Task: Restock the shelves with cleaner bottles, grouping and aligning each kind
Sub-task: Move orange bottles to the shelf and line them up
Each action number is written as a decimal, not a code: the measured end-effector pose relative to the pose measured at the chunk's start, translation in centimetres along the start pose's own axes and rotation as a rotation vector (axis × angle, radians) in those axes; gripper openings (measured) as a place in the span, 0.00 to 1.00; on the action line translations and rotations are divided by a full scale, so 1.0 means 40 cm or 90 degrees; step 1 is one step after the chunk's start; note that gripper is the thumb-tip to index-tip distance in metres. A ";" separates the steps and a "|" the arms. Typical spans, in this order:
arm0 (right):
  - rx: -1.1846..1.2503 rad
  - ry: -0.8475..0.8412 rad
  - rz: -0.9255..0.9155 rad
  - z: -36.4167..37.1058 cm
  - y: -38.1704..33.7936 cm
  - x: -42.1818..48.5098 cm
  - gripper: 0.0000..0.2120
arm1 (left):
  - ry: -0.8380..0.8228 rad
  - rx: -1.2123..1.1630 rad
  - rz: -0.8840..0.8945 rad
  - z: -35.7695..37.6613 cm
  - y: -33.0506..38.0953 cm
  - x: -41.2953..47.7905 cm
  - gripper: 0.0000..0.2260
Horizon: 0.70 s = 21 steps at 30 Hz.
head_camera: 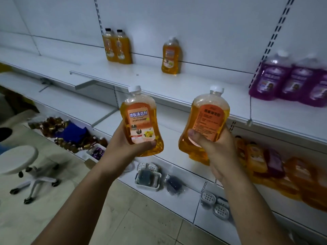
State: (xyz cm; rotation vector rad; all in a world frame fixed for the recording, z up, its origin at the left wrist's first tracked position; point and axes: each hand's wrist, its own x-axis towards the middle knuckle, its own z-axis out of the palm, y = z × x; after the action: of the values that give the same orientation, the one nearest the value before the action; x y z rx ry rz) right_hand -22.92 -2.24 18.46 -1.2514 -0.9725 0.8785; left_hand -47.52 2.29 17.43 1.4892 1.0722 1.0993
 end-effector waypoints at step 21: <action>0.105 0.076 -0.086 0.165 -0.094 0.421 0.28 | -0.089 0.036 0.090 -0.116 0.048 0.542 0.36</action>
State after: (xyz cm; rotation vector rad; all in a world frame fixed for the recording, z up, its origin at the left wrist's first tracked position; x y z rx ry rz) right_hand -23.14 15.26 24.33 -1.0721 -0.8612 0.7536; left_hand -47.34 23.92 22.73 1.6822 0.9188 1.0516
